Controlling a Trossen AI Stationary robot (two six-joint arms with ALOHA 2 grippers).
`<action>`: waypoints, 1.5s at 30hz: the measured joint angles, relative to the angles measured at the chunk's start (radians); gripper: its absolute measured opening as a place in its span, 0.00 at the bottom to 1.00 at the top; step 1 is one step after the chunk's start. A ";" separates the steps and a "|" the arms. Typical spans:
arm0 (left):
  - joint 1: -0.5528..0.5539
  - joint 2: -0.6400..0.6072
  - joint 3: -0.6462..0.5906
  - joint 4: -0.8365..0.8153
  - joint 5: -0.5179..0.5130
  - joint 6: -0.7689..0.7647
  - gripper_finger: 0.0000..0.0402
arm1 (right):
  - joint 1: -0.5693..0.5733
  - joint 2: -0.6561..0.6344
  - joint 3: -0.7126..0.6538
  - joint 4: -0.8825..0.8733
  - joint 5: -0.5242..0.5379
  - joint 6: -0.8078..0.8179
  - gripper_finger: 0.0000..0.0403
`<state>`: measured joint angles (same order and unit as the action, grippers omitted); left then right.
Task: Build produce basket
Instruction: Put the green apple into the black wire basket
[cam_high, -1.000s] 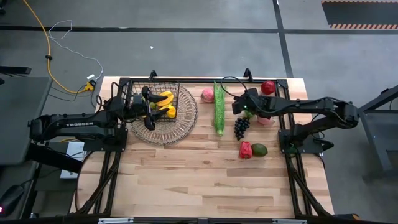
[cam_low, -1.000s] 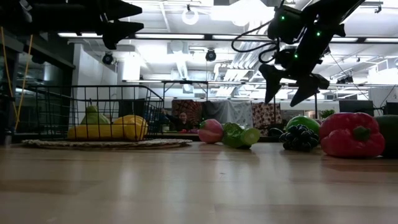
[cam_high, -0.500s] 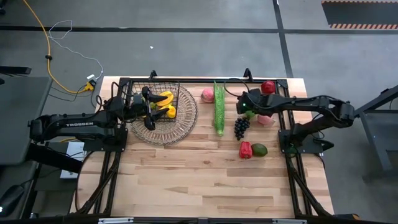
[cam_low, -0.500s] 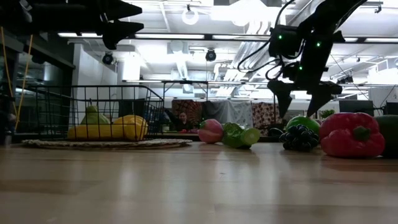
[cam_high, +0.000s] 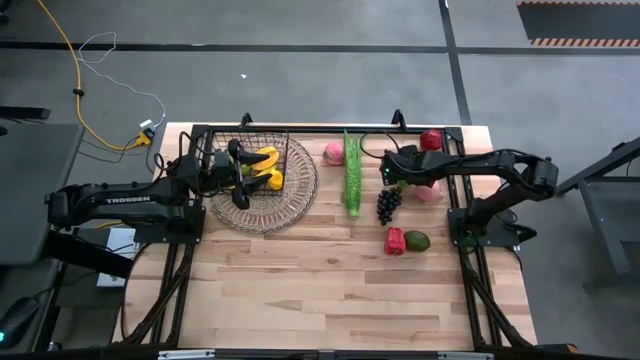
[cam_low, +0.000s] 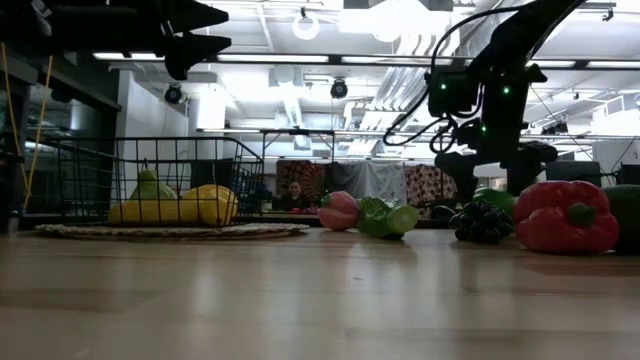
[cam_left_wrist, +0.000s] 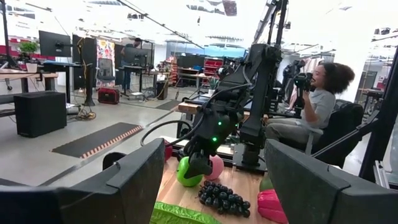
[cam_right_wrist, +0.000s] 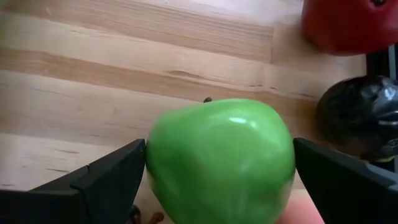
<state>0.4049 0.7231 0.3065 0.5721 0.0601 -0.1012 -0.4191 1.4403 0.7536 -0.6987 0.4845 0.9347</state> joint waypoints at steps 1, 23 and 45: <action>0.000 0.000 0.000 0.001 0.000 0.000 0.65 | 0.000 0.000 0.000 -0.002 -0.001 0.000 0.96; 0.000 0.000 0.000 0.000 0.007 0.000 0.65 | 0.063 -0.041 -0.005 0.241 0.152 -0.279 0.80; 0.000 0.000 0.000 -0.038 0.008 0.039 0.65 | 0.212 -0.107 -0.167 1.267 -0.158 -0.760 0.80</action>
<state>0.4049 0.7227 0.3065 0.5343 0.0677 -0.0620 -0.2072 1.3328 0.5864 0.5687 0.3264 0.1749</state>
